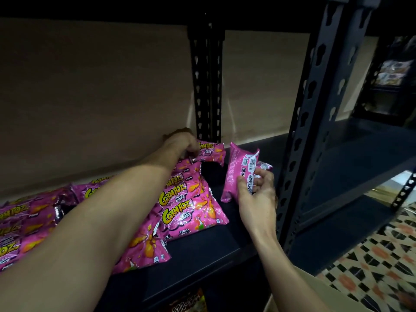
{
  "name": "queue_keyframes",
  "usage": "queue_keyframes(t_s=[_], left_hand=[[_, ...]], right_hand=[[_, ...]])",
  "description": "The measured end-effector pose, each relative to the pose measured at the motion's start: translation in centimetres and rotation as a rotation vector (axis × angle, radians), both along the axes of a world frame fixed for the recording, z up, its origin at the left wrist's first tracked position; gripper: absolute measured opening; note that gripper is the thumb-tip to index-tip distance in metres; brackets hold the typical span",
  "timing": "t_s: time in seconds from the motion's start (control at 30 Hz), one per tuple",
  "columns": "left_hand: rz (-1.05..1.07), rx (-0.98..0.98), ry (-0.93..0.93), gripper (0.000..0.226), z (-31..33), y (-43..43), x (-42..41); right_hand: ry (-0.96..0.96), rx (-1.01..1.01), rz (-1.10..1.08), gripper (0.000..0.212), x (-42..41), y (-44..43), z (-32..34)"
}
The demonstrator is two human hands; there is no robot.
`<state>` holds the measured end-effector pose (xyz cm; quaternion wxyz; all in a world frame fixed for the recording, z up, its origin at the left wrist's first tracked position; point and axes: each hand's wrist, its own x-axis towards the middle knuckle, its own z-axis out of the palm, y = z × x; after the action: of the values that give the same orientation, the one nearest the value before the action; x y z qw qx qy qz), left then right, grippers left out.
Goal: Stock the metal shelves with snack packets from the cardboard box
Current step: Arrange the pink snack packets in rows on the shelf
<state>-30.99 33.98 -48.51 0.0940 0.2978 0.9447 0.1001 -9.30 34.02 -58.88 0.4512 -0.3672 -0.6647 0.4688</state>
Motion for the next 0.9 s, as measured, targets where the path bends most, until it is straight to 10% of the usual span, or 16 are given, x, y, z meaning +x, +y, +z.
queue_keyframes(t_s=[0.33,0.6,0.9], left_hand=[[-0.042,-0.134,-0.114,0.077,-0.9,-0.8,-3.3],[-0.219,0.04,0.275,0.045,-1.0,0.6,-2.2],[-0.377,0.045,0.238,0.034,-0.9,0.6,-3.4]], right_hand=[[-0.042,-0.001,0.002,0.042,0.1,-0.1,0.0],[-0.083,0.009,0.003,0.042,0.1,-0.1,-0.1],[-0.106,0.032,0.019,0.042,0.3,-0.1,-0.1]])
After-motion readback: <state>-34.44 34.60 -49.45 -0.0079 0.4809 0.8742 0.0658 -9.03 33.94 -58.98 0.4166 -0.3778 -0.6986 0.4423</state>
